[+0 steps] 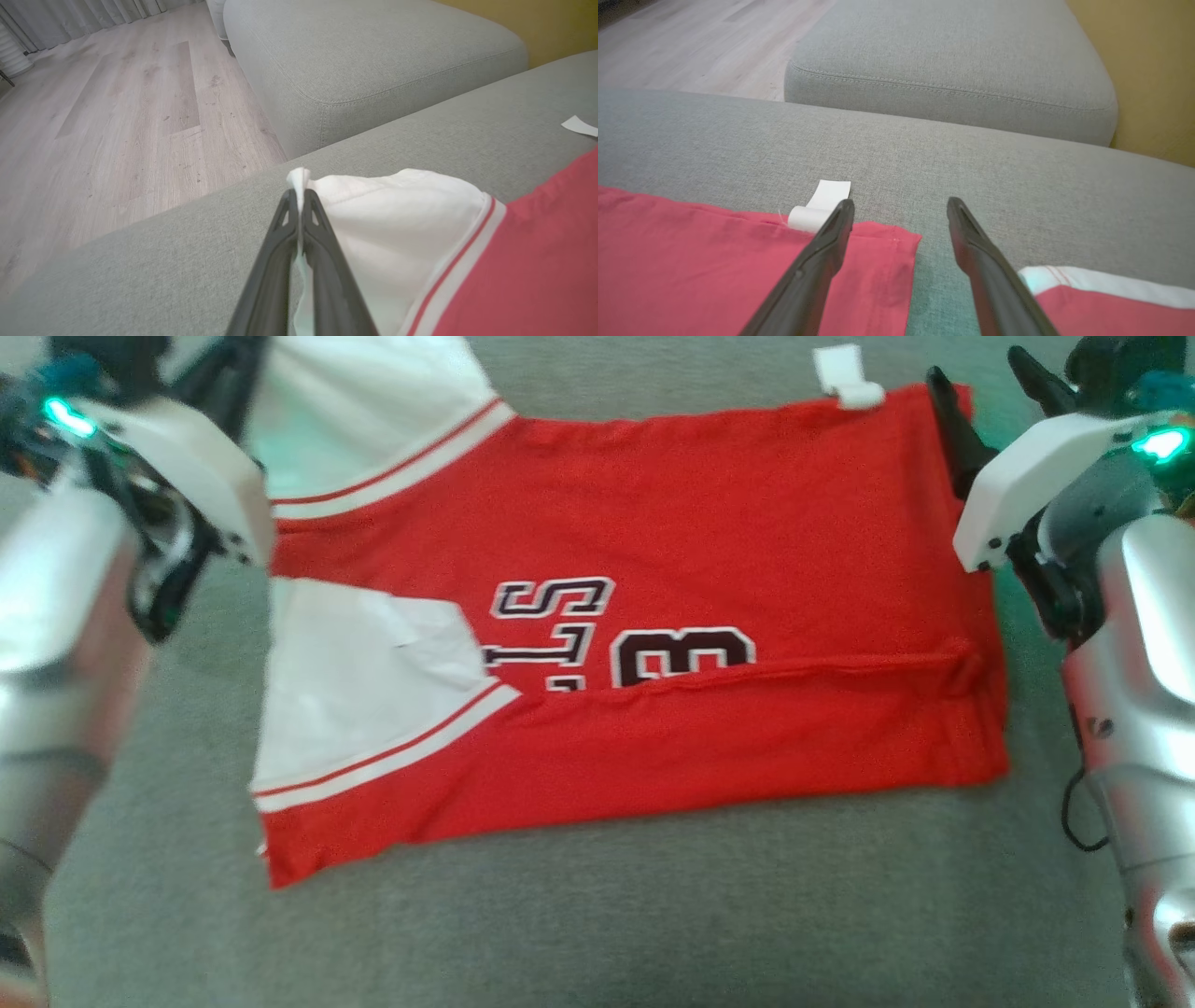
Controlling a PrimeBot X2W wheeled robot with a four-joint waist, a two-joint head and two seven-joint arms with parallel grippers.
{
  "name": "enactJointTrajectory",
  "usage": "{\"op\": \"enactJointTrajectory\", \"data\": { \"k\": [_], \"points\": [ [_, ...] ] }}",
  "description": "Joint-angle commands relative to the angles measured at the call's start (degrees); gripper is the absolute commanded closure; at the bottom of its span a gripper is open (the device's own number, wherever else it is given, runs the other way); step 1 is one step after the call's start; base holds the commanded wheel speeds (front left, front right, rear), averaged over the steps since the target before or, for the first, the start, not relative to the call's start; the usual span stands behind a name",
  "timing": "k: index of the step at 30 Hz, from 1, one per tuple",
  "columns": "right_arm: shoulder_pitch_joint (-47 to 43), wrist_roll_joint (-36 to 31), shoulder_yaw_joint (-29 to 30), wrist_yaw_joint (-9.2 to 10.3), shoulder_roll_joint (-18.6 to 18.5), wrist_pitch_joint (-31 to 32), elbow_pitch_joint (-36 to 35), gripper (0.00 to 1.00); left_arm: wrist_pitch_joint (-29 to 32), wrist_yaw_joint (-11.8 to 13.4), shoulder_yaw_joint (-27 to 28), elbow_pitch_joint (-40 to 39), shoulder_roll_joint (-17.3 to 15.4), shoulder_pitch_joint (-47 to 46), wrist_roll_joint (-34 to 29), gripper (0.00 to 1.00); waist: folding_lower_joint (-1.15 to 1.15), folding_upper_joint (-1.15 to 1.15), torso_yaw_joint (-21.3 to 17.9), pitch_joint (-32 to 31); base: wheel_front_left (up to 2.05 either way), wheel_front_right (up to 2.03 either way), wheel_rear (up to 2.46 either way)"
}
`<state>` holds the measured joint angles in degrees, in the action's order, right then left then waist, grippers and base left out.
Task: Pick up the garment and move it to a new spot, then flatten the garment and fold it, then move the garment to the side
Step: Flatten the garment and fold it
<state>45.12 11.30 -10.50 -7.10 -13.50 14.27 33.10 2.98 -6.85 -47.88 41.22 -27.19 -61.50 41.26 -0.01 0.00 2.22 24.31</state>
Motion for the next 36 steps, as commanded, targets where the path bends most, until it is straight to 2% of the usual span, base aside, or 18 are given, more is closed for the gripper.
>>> {"op": "enactJointTrajectory", "data": {
  "k": [1, 9, 21, 22, 23, 27, 36],
  "points": [
    [1.76, 0.84, -0.80, -0.39, 0.00, 0.96, -0.44, 0.00, -0.58, 0.71, 1.46, -2.45, -2.20, -0.85, -0.30, 1.00, 0.01, 0.00, 2.53, -1.21, 0.00, 0.00, 0.00],
    [4.30, -0.37, 0.95, -0.39, -1.67, 5.24, 9.23, 0.00, -1.36, 2.84, -0.08, -10.74, -1.82, 2.61, -1.15, 1.00, 0.01, 0.00, 5.88, -1.34, 0.00, 0.00, 0.00],
    [7.61, -4.60, 0.54, -0.39, -1.37, 6.58, 18.89, 0.00, 0.62, 4.36, -0.86, -16.16, -3.50, 4.26, -1.05, 1.00, 0.01, 0.00, 5.96, -1.02, 0.00, 0.00, 0.00],
    [7.86, -4.38, 0.28, -0.39, -1.08, 6.86, 19.51, 0.29, 0.68, 4.48, -0.80, -16.30, -3.72, 4.28, -1.01, 1.00, 0.01, 0.00, 5.82, -0.99, 0.00, 0.00, 0.00],
    [8.12, -4.05, -0.02, -0.39, -0.82, 6.92, 19.96, 1.00, 0.69, 4.61, -0.72, -16.36, -3.94, 4.30, -0.98, 1.00, 0.01, 0.00, 5.64, -1.02, 0.00, 0.00, 0.00],
    [9.16, -1.10, -3.15, -0.39, 0.02, 5.78, 19.80, 1.00, 0.24, 5.35, 0.02, -15.99, -4.84, 4.30, -0.68, 1.00, 0.01, 0.00, 4.59, -1.18, 0.00, 0.00, 0.00],
    [12.80, 7.52, -7.84, -0.39, -0.58, -2.55, 15.09, 1.00, -3.36, 6.57, 2.92, -12.74, -6.07, 2.00, -0.15, 1.00, 0.01, 0.00, 2.48, -0.46, 0.00, 0.00, 0.00]
  ]
}}
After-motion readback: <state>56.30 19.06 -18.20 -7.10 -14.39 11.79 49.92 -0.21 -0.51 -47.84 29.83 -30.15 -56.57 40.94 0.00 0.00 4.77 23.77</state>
